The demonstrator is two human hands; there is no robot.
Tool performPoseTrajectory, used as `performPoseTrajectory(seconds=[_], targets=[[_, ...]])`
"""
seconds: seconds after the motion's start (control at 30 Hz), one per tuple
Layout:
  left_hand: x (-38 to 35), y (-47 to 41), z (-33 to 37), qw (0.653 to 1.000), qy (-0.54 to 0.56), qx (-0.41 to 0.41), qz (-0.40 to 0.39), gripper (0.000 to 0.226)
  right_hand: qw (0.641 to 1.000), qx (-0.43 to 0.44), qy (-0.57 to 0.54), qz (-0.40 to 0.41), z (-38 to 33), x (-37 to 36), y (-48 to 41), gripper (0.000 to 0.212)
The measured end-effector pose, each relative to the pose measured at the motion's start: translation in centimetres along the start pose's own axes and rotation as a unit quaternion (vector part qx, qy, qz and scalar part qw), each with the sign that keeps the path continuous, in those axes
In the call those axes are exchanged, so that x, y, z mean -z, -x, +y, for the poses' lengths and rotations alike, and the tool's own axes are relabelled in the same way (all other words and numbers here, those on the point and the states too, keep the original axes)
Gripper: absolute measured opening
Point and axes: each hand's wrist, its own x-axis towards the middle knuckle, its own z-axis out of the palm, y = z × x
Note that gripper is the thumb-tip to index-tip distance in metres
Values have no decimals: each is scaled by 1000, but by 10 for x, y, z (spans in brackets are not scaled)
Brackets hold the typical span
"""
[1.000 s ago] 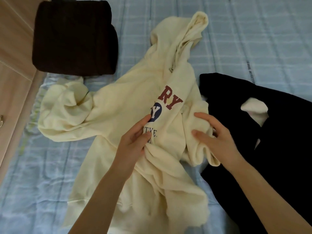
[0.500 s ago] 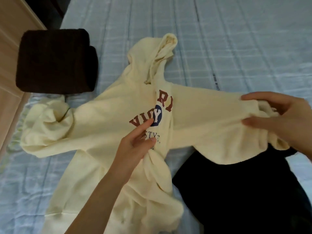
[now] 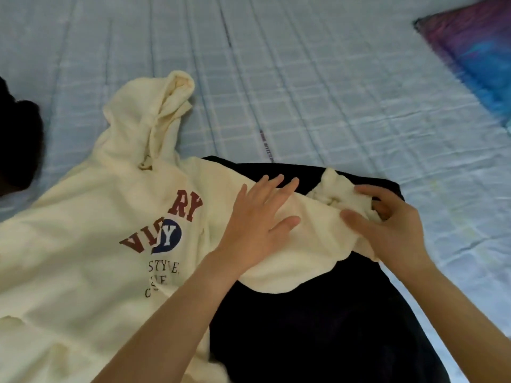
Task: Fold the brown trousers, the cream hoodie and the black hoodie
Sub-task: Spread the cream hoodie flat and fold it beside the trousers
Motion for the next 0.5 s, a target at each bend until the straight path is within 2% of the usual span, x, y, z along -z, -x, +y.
performPoseTrajectory(seconds=[0.1,0.2,0.27,0.33,0.4,0.5], targets=[[-21,-19,2,999,-31,10,-24,44,998,10,-65,-6,-4,15,-17,31],[-23,-30,10,995,24,9,101,18,994,16,-93,47,-3,53,-40,28],[-17,-39,15,978,44,19,201,21,991,24,-109,76,-2,86,-55,28],[-14,-52,26,966,29,-11,258,24,991,31,-95,93,0,113,-66,29],[-19,-66,40,964,24,-67,255,24,984,47,-80,154,7,131,-71,29],[-40,-70,51,980,-2,-102,169,19,966,35,-69,246,43,142,-66,29]])
